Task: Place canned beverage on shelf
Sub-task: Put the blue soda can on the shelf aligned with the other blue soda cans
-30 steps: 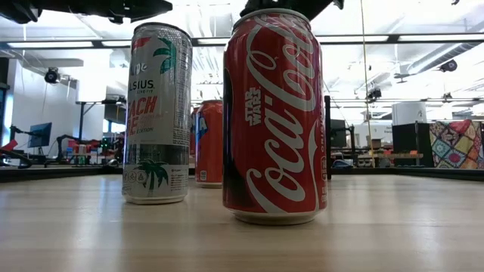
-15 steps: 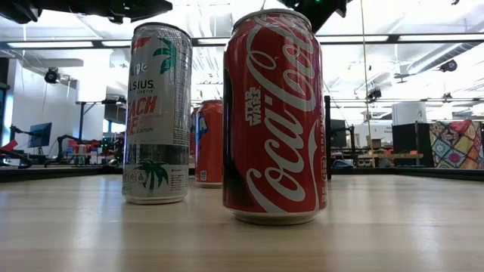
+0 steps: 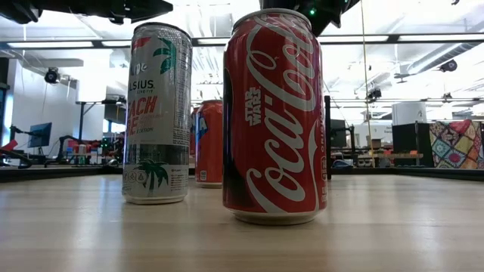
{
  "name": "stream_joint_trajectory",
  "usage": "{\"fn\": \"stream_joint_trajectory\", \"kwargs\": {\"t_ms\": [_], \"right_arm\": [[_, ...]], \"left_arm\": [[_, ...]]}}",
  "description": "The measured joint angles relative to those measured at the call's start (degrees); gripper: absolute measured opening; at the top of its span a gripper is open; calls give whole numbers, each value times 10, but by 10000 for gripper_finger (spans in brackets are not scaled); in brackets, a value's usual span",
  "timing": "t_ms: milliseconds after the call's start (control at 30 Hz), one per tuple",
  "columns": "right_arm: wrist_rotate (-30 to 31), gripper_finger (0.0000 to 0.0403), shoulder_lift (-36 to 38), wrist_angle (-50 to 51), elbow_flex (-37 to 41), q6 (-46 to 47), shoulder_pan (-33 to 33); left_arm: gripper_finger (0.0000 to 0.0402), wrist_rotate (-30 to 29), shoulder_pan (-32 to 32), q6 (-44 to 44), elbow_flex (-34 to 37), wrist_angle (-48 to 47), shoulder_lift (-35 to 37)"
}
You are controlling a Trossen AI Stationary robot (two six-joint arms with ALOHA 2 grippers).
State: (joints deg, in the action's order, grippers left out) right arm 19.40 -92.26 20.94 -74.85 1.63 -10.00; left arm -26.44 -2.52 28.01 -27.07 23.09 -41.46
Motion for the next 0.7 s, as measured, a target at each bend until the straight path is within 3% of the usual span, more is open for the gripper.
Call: {"fn": "stream_joint_trajectory", "kwargs": {"t_ms": [600,700], "right_arm": [[-2,9,-18,-4,0,-1,-5],[-36,9,-18,-4,0,7,-5]], "left_arm": [[322,0,0,6,0,5,-10],[322,0,0,7,0,5,-10]]}}
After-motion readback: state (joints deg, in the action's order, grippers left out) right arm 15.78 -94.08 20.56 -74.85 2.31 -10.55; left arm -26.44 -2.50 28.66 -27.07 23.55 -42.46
